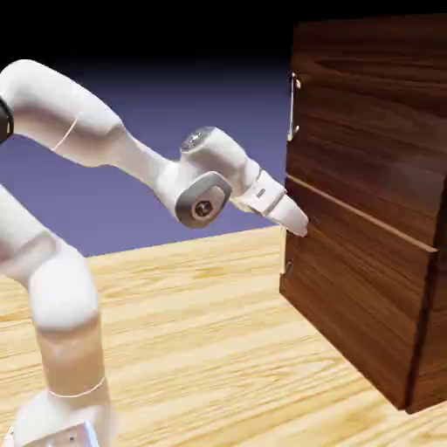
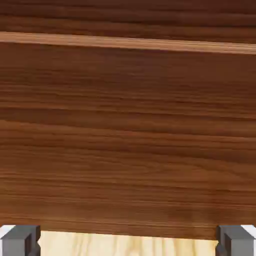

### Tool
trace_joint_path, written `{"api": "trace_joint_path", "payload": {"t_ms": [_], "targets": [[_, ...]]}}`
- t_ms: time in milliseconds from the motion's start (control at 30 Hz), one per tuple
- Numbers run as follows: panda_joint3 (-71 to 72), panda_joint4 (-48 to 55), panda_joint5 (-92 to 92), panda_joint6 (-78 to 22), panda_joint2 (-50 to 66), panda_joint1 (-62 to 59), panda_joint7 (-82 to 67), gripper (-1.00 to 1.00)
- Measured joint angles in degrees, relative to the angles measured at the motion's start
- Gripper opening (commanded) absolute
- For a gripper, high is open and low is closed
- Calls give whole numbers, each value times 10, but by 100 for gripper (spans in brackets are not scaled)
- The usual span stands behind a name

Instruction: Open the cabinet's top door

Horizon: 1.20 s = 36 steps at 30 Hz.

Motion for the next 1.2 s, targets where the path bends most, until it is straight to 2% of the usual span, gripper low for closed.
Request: {"api": "trace_joint_path", "payload": {"t_ms": [1200], "targets": [[588,354,897,-18,-311,-544,-346,0]]}}
